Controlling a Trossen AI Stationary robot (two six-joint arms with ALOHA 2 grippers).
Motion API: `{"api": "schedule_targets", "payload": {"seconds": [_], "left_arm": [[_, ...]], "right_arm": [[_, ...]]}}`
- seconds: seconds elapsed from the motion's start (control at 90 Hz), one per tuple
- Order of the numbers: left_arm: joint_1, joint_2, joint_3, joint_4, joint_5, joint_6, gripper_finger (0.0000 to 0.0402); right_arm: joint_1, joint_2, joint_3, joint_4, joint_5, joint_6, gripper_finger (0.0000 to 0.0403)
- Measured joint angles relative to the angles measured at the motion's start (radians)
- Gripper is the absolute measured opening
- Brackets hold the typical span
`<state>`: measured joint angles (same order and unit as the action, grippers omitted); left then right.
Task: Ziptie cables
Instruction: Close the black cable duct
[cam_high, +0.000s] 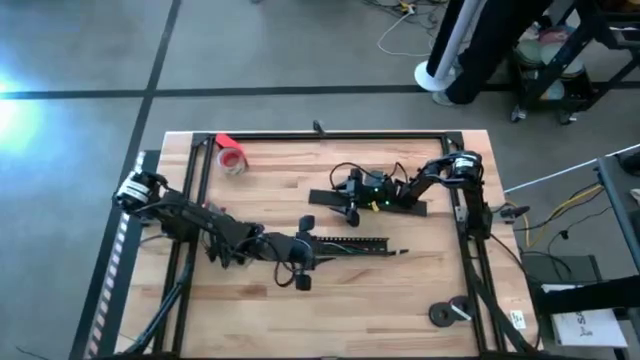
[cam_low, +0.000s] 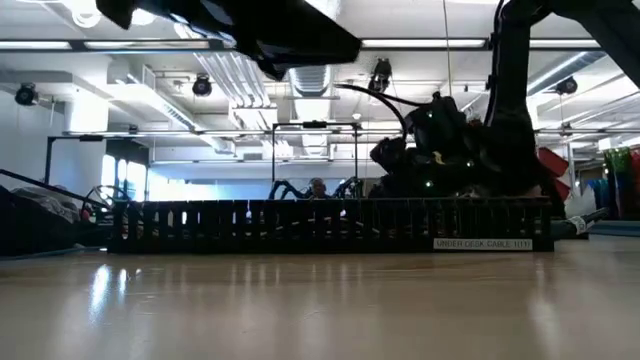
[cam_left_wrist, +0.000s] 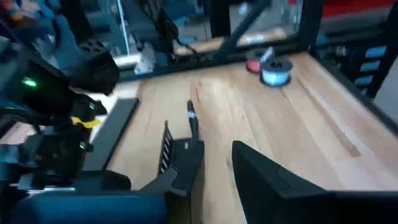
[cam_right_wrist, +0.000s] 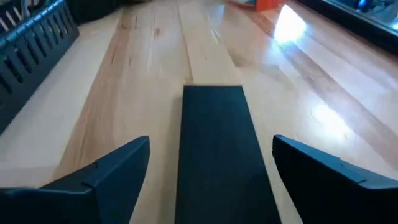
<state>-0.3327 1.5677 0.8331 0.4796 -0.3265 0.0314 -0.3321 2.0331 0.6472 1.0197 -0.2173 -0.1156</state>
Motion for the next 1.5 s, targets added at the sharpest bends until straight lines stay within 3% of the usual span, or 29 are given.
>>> {"api": "schedule_targets", "payload": {"seconds": [0.167, 0.356, 0.489, 0.678, 0.844, 1.0, 1.189, 1.356, 1.5], "left_arm": [[0.001, -0.053, -0.172, 0.228, -0.003, -0.016, 0.0060], [0.001, -0.051, -0.298, 0.358, -0.003, -0.089, 0.0060], [0.001, -0.039, -0.341, 0.404, -0.010, -0.104, 0.0059], [0.001, -0.031, -0.369, 0.443, -0.032, -0.091, 0.0059], [0.012, -0.031, -0.370, 0.433, -0.032, -0.116, 0.0062], [0.042, -0.031, -0.356, 0.385, -0.034, -0.169, 0.0092], [0.076, -0.024, -0.297, 0.218, -0.034, -0.231, 0.0172], [0.076, 0.072, -0.234, 0.209, -0.033, -0.231, 0.0235], [0.078, 0.182, -0.163, 0.205, -0.032, -0.213, 0.0250]], "right_arm": [[0.000, 0.023, 0.089, -0.170, -0.012, -0.044, 0.0325], [-0.002, 0.089, 0.122, -0.150, -0.037, -0.032, 0.0319], [-0.002, 0.129, 0.132, -0.132, -0.041, -0.032, 0.0289], [0.000, 0.140, 0.135, -0.125, -0.038, -0.042, 0.0217], [0.001, 0.108, 0.133, -0.152, -0.023, -0.048, 0.0214], [0.002, 0.007, 0.127, -0.260, -0.003, -0.085, 0.0214], [-0.001, -0.201, 0.125, -0.462, 0.028, -0.161, 0.0214], [0.009, -0.382, 0.122, -0.646, 0.043, -0.193, 0.0214], [0.019, -0.534, 0.119, -0.770, 0.041, -0.211, 0.0214]]}}
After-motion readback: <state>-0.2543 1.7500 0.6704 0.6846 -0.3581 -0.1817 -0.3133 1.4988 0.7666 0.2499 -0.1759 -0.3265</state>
